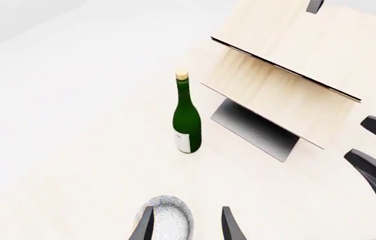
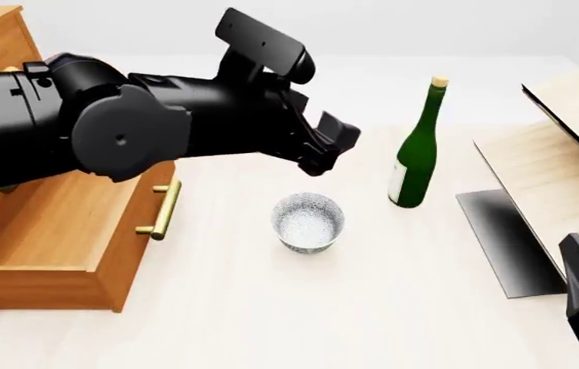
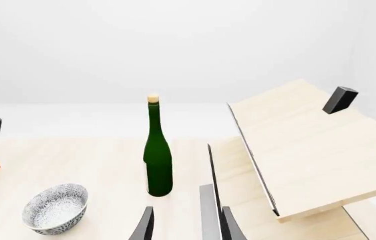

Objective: Put the bowl in the bottom drawer of the cabinet.

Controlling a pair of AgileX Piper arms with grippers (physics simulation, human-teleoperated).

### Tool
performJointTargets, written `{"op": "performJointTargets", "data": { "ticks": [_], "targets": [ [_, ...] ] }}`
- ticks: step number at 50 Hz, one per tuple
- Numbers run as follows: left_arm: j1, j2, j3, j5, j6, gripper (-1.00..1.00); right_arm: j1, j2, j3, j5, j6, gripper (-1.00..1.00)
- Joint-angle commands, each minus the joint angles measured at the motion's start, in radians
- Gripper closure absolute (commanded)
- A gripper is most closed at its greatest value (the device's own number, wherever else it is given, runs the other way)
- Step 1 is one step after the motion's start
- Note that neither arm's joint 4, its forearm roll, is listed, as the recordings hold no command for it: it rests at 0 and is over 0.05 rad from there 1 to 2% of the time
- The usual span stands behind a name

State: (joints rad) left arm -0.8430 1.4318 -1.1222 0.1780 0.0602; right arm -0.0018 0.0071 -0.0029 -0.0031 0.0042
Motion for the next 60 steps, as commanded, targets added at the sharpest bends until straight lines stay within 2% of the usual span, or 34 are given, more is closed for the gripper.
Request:
{"op": "performJointTargets", "data": {
  "ticks": [1,16,30,60],
  "targets": [
    [-0.001,0.053,-0.037,0.041,-0.029,-1.00,0.000,0.000,0.000,0.000,0.000,-1.00],
    [0.018,0.132,-0.055,0.071,-0.055,-1.00,0.000,0.000,0.000,0.000,0.000,-1.00],
    [0.027,0.213,-0.122,0.121,-0.040,-1.00,0.000,0.000,0.000,0.000,0.000,-1.00],
    [0.052,0.388,-0.223,0.150,-0.047,-1.00,0.000,0.000,0.000,0.000,0.000,-1.00]
  ]
}}
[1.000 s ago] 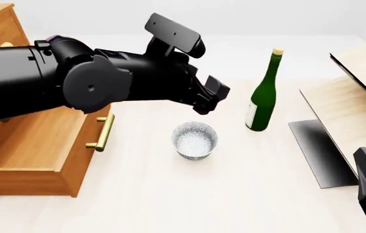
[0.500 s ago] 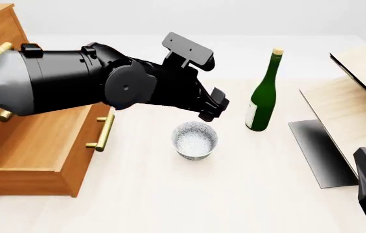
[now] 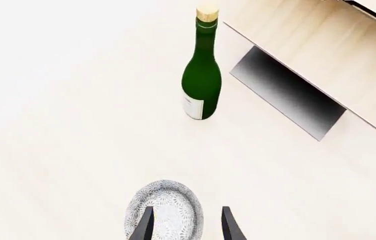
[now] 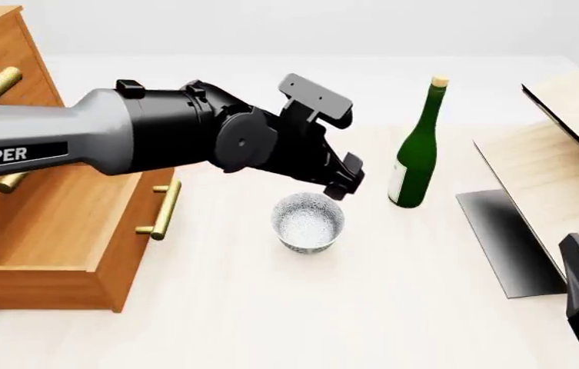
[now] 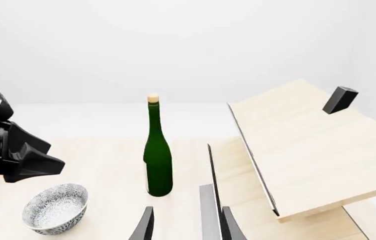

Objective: Put the bowl in the bottom drawer of the cabinet.

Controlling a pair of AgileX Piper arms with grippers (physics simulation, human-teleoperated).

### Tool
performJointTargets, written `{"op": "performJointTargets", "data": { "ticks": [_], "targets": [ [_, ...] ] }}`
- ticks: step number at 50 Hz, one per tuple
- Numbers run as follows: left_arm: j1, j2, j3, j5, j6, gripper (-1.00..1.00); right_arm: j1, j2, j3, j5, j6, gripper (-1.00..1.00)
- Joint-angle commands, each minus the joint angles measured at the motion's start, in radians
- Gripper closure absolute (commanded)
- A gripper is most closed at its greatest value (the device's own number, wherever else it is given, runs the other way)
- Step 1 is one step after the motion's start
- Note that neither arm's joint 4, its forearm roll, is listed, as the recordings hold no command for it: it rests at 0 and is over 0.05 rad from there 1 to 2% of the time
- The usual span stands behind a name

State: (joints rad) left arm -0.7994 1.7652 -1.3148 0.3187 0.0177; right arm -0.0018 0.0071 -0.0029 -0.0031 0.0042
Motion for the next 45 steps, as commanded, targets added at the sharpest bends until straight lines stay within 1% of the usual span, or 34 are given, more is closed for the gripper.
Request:
{"op": "performJointTargets", "data": {
  "ticks": [1,8,9,33,36,38,39,40,45],
  "targets": [
    [0.009,0.061,-0.033,0.008,-0.006,-1.00,0.000,0.000,0.000,0.000,0.000,-1.00],
    [-0.004,0.100,-0.045,0.000,-0.023,-1.00,0.000,0.000,0.000,0.000,0.000,-1.00],
    [-0.016,0.155,-0.041,-0.028,-0.059,-1.00,0.000,0.000,0.000,0.000,0.000,-1.00],
    [-0.030,0.201,-0.019,-0.050,-0.094,-1.00,0.000,0.000,0.000,0.000,0.000,-1.00],
    [-0.032,0.189,-0.030,-0.023,-0.100,-1.00,0.000,0.000,0.000,0.000,0.000,-1.00],
    [-0.032,0.205,-0.010,-0.055,-0.103,-1.00,0.000,0.000,0.000,0.000,0.000,-1.00],
    [-0.032,0.199,-0.016,-0.040,-0.105,-1.00,0.000,0.000,0.000,0.000,0.000,-1.00],
    [-0.032,0.209,-0.004,-0.060,-0.108,-1.00,0.000,0.000,0.000,0.000,0.000,-1.00],
    [-0.031,0.220,0.001,-0.066,-0.118,-1.00,0.000,0.000,0.000,0.000,0.000,-1.00]
  ]
}}
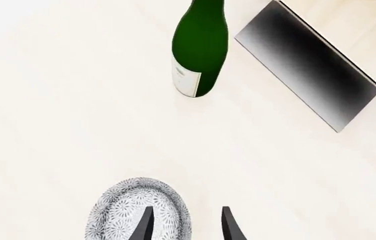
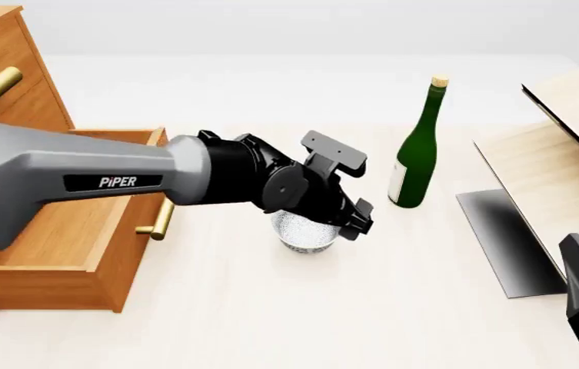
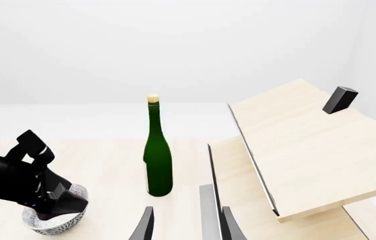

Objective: Put the bowl in the bottom drawer of the cabinet.

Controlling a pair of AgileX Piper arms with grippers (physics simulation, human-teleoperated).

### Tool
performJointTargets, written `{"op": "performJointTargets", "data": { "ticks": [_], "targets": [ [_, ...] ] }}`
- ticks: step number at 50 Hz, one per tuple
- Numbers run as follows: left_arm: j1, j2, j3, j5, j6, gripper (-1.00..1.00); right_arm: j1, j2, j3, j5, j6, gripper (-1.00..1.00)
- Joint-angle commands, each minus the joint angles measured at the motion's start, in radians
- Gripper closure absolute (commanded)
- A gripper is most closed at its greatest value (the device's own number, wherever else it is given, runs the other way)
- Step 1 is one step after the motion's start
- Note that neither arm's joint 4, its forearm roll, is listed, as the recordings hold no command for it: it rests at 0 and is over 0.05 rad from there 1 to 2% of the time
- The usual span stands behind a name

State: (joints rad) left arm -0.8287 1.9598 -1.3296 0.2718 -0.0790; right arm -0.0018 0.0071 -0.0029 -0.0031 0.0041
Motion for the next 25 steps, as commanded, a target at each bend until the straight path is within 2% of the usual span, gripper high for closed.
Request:
{"op": "performJointTargets", "data": {
  "ticks": [1,25],
  "targets": [
    [-0.002,0.026,0.017,-0.021,-0.024,-1.00,0.000,0.000,0.000,0.000,0.000,-1.00],
    [0.007,0.060,0.007,-0.004,-0.046,-1.00,0.000,0.000,-0.001,0.001,0.000,-1.00]
  ]
}}
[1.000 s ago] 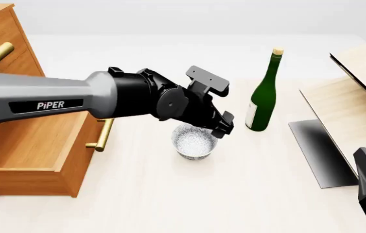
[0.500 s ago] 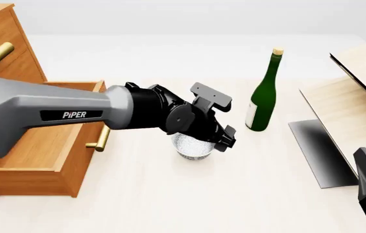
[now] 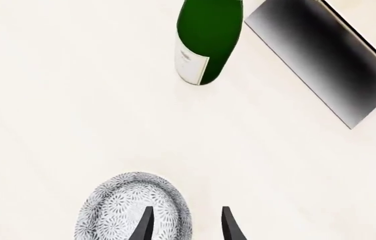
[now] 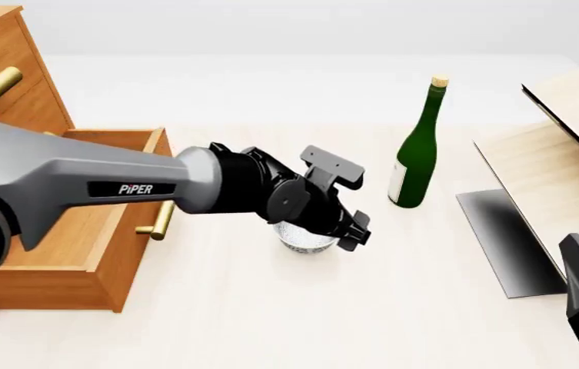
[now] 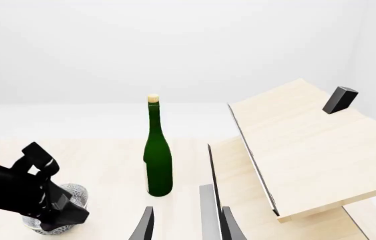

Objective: Put the bowl in the bottom drawer of the cabinet.

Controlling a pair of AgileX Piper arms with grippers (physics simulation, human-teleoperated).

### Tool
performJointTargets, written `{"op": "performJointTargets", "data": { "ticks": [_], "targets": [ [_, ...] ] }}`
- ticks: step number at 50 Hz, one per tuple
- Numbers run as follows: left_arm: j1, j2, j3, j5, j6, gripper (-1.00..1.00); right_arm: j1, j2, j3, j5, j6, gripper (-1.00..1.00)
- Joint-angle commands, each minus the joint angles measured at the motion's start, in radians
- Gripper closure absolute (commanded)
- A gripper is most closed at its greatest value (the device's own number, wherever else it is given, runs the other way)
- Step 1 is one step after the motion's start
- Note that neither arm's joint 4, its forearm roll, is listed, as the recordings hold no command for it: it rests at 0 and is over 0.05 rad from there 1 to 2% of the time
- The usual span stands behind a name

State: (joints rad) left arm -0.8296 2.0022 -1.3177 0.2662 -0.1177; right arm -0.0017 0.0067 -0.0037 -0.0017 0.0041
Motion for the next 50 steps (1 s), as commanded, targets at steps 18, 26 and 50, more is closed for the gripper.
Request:
{"op": "performJointTargets", "data": {
  "ticks": [18,26,50],
  "targets": [
    [0.026,0.065,-0.004,-0.033,-0.022,-1.00,0.000,0.003,0.000,-0.003,0.000,-1.00],
    [0.015,0.080,-0.001,-0.048,-0.035,-1.00,0.000,0.003,0.000,-0.003,0.000,-1.00],
    [0.009,0.109,0.007,-0.071,-0.054,-1.00,0.000,0.002,0.001,-0.002,0.000,-1.00]
  ]
}}
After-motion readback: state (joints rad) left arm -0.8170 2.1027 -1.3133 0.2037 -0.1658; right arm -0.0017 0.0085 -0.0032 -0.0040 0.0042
